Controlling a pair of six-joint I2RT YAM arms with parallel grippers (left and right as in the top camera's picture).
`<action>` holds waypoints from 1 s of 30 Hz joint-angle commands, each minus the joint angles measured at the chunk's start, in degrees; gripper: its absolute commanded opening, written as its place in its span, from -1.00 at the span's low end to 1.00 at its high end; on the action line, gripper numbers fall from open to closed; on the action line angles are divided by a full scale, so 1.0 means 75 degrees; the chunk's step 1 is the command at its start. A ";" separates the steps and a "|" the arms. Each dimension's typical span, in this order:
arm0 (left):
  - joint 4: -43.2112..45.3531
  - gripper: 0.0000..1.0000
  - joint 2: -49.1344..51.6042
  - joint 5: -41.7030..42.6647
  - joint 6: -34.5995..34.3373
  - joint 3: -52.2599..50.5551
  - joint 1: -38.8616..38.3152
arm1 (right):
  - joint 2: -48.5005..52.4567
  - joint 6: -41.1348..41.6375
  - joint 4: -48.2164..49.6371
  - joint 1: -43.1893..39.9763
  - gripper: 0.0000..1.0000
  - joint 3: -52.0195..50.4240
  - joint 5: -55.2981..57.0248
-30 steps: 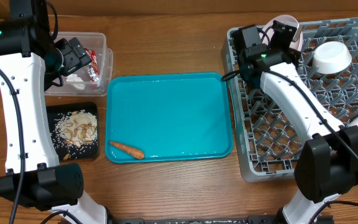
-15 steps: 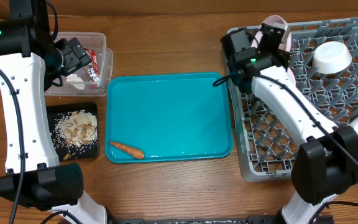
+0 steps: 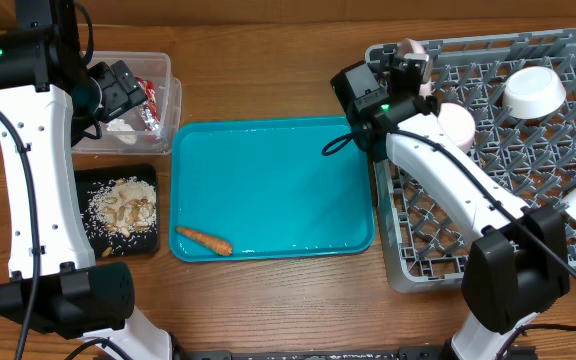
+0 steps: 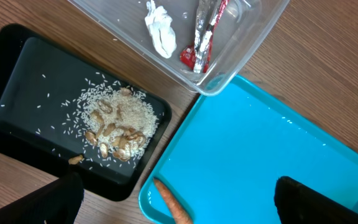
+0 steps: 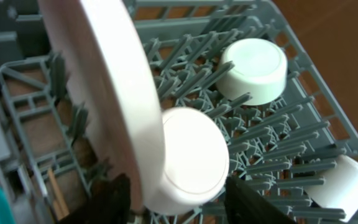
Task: Sort waste into correct bins and load items into the dishwasher
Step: 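Stand the plate upright in the rack and release it, then reach the left gripper down to the carrot on the teal tray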
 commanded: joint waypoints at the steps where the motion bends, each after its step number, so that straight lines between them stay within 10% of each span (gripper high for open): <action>1: -0.0006 1.00 -0.0032 -0.0099 0.0009 0.0052 0.0029 | -0.0195 0.0020 -0.0093 -0.0029 0.23 0.0131 -0.0495; 10: -0.0117 1.00 -0.0032 -0.0073 0.0006 0.0052 0.0026 | -0.1577 -0.0286 -0.0341 -0.0775 0.64 0.1020 -0.2908; 20: -0.0793 0.99 -0.0032 0.0868 -0.0423 -0.0009 -0.0032 | -0.2276 -0.1644 -0.0833 -0.4048 0.82 0.1163 -0.7166; 30: -0.1169 1.00 -0.0035 0.1413 -0.1274 -0.1207 -0.1043 | -0.2256 -0.1964 -0.1690 -0.5557 0.93 0.1160 -0.7542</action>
